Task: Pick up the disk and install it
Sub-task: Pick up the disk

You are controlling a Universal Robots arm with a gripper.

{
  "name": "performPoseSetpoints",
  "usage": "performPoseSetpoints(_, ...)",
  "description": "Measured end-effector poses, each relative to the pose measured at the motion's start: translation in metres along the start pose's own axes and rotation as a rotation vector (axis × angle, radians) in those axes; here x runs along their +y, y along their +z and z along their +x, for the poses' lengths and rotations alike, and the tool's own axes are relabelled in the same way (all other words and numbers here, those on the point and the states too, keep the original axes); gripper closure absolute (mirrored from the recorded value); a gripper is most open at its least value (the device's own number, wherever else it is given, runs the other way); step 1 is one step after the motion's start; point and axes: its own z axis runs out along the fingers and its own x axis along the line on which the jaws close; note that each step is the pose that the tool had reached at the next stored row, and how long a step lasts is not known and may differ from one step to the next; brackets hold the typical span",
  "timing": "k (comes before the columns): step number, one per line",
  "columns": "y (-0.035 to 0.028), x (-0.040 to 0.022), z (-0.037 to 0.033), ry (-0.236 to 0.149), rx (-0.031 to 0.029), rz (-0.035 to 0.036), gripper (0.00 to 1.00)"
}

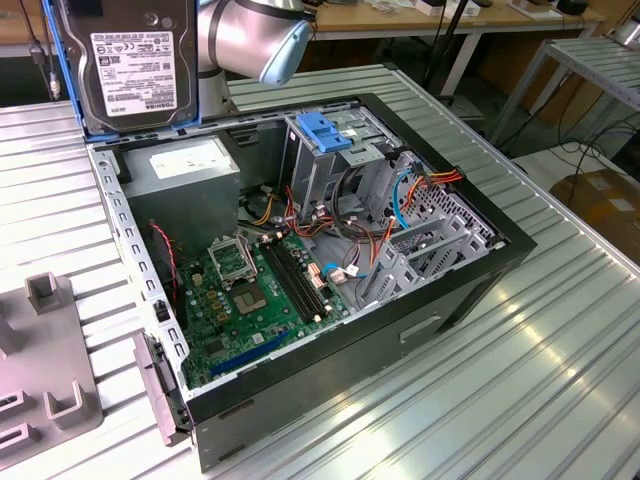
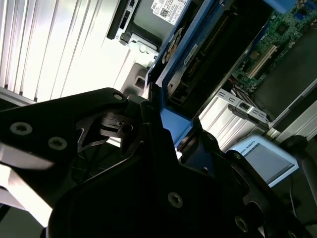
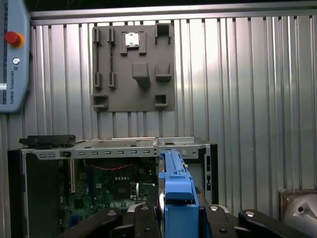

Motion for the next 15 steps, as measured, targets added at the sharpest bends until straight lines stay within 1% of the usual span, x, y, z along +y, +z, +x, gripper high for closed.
performPoseSetpoints(3,0.0001,-0.0053,-0.0002,0.000,-0.0001,0.0001,0.63)
performPoseSetpoints(4,0.0001,-0.0093,-0.0004,0.000,0.0000,0.0000,0.63)
performPoseSetpoints(8,0.0001,-0.0184,-0.0007,0.000,0.0000,0.0000,0.63)
performPoseSetpoints(12,0.0002,-0.0290,-0.0011,0.000,0.0000,0.0000,0.63)
performPoseSetpoints(15,0.0002,-0.0355,-0.0014,0.000,0.0000,0.0000,0.63)
